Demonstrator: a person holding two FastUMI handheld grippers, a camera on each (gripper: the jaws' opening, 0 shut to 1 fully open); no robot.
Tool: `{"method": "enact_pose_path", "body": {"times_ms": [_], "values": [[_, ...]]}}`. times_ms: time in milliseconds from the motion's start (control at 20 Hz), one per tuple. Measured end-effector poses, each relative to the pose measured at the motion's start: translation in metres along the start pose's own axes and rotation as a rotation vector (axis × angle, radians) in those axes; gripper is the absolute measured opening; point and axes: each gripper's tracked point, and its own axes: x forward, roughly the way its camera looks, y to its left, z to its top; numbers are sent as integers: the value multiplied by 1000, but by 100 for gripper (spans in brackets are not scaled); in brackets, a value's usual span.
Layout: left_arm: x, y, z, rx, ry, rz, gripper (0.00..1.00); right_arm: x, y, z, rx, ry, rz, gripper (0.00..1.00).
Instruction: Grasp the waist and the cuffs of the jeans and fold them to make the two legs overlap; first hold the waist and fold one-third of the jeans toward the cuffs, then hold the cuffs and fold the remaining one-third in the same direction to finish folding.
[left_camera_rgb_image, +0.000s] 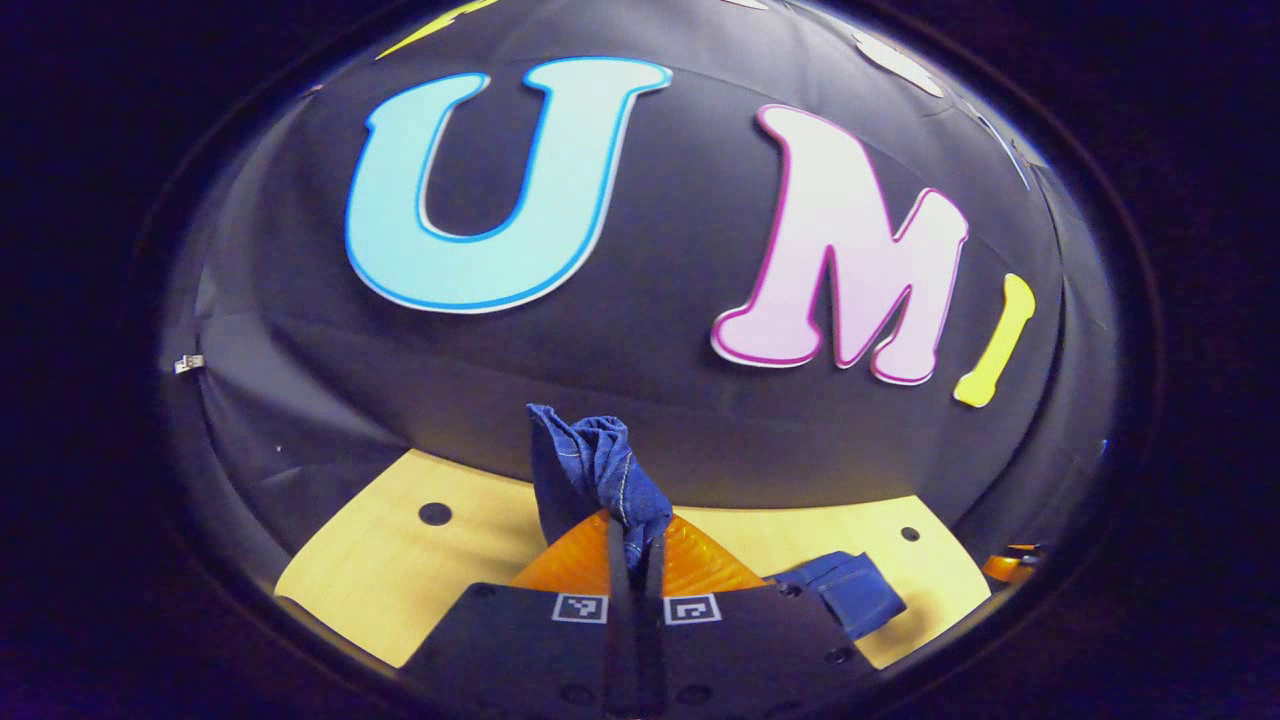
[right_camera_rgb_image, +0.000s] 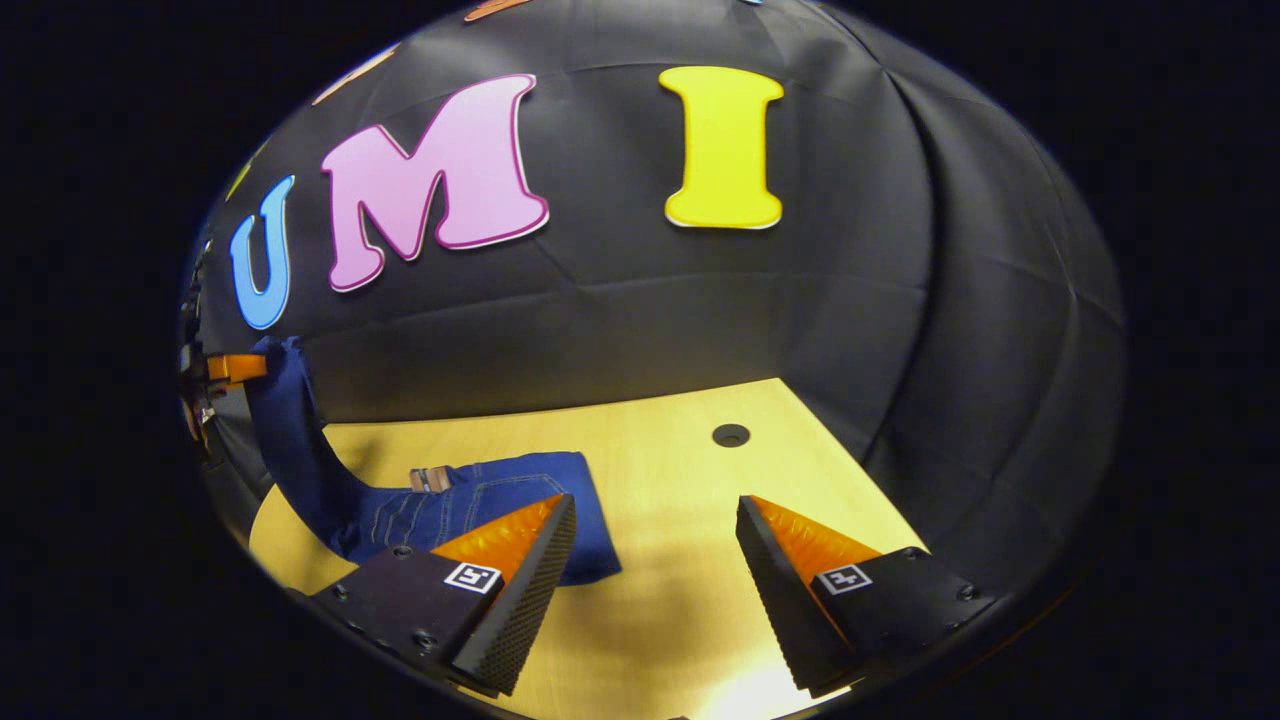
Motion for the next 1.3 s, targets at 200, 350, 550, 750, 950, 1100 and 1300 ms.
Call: {"method": "enact_pose_path", "body": {"times_ms": [200, 350, 550, 750, 950, 1100, 1300], "values": [[24, -134, -4, 40, 8, -161, 6, -24, -36, 7, 28, -12, -47, 98], [45, -217, -41, 12, 62, -279, 6, -43, -58, -2, 67, -1, -80, 98], [70, -274, -127, 33, 200, -326, 6, -62, -75, -24, 130, 30, -103, 98], [70, -297, -205, 7, 361, -353, 17, -76, -86, -34, 160, 13, -132, 98], [44, -297, -202, -18, 317, -370, 82, -105, -86, -44, 183, 18, -118, 98], [8, -280, -184, 50, 256, -350, 97, -124, -82, -39, 187, -1, -102, 98], [-67, -246, -143, 120, 143, -317, 97, -163, -71, -20, 192, -49, -75, 98]]}}
